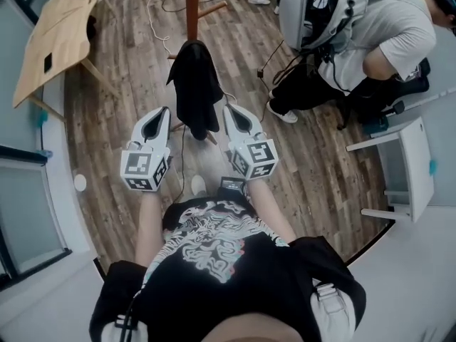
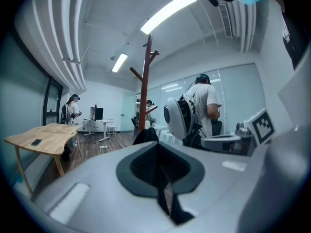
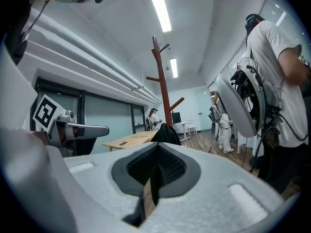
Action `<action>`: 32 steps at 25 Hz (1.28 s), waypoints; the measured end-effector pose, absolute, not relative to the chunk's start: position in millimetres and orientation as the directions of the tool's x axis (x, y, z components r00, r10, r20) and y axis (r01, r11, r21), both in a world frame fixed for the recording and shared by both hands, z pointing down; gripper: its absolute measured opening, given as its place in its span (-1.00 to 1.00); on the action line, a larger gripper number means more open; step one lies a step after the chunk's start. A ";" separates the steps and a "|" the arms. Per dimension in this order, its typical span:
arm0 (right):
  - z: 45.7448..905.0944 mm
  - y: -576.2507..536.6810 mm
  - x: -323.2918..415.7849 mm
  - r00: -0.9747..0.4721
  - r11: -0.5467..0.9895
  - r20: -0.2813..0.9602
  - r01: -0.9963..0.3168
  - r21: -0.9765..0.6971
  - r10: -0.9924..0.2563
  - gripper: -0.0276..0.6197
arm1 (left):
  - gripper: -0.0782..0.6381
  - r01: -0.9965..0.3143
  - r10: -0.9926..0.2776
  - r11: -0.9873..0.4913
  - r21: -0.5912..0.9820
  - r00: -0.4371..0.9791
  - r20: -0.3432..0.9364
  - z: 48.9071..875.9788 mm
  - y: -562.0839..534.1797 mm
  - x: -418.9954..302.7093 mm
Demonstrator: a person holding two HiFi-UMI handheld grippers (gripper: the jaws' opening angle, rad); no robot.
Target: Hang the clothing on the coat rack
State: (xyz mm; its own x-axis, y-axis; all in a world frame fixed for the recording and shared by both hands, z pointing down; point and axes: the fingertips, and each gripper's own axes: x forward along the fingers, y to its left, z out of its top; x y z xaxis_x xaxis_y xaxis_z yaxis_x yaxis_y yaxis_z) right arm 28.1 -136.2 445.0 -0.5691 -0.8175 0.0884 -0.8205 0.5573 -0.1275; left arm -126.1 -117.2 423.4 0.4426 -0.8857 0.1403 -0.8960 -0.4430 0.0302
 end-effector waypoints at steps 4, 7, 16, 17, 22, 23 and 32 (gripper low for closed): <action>441.6 -103.3 42.2 -0.586 0.578 0.082 -0.810 -0.097 -0.806 -0.92 | -0.81 -0.898 -0.889 -0.426 0.113 0.438 0.129 421.1 -92.5 -119.2; 448.1 -84.0 62.0 -0.566 0.554 0.098 -0.823 -0.123 -0.819 -0.92 | -0.81 -0.906 -0.892 -0.417 0.077 0.424 0.156 424.8 -71.3 -105.4; 449.6 -9.4 83.2 -0.569 0.557 0.093 -0.821 -0.127 -0.817 -0.92 | -0.81 -0.938 -0.925 -0.345 0.031 0.345 0.159 427.5 -3.9 -91.1; 451.6 -2.9 84.0 -0.571 0.558 0.094 -0.819 -0.130 -0.816 -0.92 | -0.81 -0.938 -0.925 -0.346 0.029 0.346 0.159 428.2 3.1 -88.4; 447.3 25.3 76.3 -0.595 0.586 0.073 -0.802 -0.112 -0.800 -0.92 | -0.81 -0.945 -0.932 -0.327 0.024 0.327 0.155 430.8 32.9 -88.5; 443.5 28.9 75.2 -0.597 0.590 0.061 -0.800 -0.108 -0.800 -0.92 | -0.81 -0.946 -0.934 -0.324 0.022 0.323 0.154 429.7 36.6 -89.4; 432.8 44.7 61.6 -0.617 0.612 0.042 -0.786 -0.086 -0.786 -0.92 | -0.81 -0.952 -0.940 -0.305 0.010 0.303 0.156 428.1 53.7 -98.4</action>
